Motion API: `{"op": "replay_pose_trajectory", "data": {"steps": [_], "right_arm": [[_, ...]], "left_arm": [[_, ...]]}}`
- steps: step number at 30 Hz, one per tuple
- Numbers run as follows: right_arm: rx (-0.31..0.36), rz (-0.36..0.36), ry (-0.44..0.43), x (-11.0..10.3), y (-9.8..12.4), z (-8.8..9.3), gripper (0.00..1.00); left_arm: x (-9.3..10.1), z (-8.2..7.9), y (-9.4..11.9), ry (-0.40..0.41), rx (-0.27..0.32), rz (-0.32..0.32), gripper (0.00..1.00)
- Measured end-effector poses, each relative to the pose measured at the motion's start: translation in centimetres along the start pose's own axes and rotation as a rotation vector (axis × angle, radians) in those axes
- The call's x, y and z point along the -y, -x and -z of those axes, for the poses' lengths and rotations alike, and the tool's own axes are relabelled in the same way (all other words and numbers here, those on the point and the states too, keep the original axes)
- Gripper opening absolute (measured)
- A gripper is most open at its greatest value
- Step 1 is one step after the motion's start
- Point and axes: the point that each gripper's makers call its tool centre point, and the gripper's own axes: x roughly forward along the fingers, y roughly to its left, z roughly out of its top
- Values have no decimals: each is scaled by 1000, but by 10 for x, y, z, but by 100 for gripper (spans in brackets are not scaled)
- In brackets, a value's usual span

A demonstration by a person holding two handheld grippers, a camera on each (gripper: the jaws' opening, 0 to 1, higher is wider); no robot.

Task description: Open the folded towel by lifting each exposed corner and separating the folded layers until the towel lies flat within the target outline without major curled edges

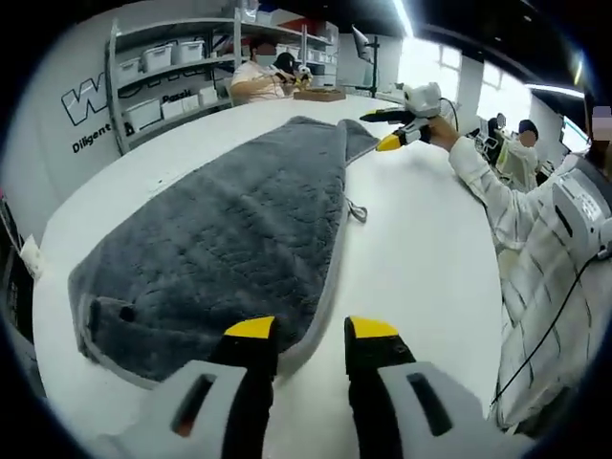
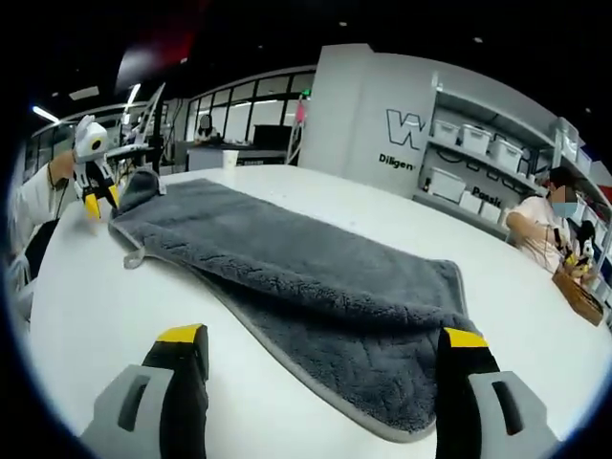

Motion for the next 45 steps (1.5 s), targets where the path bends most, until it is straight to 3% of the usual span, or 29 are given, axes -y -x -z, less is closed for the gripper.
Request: {"op": "replay_pose_trajectory", "data": {"steps": [3,7,9,12,18,20,21,24,29,33,37,45], "right_arm": [[-2,-1,2,0,-1,0,99],[-5,-5,4,-1,-1,1,99],[-9,-7,6,-2,-2,1,99],[-11,-8,4,-2,-2,2,99],[-10,-6,1,-2,-2,2,99],[-10,-6,0,-2,-2,2,99],[-11,-6,0,-2,-2,2,99],[-12,-8,-4,-2,-2,3,99],[-9,-5,-5,-1,-2,2,99],[-11,-3,-7,-1,-1,3,99],[-13,-2,-7,-1,-1,4,99],[-16,-3,-8,-1,-1,4,99]], "left_arm": [[-7,-12,13,22,69,-47,25],[-32,-24,35,-3,135,-209,45],[-44,-32,46,-10,180,-280,48],[-61,-42,60,68,270,-345,48],[-94,-35,70,233,347,-455,60],[-106,-26,71,248,337,-481,54],[-115,-18,72,269,324,-514,46],[-127,-4,67,275,295,-529,31],[-145,10,66,297,281,-597,22],[-148,15,64,300,276,-586,2],[-145,20,60,287,254,-590,2],[-134,29,73,308,270,-637,1]]}}
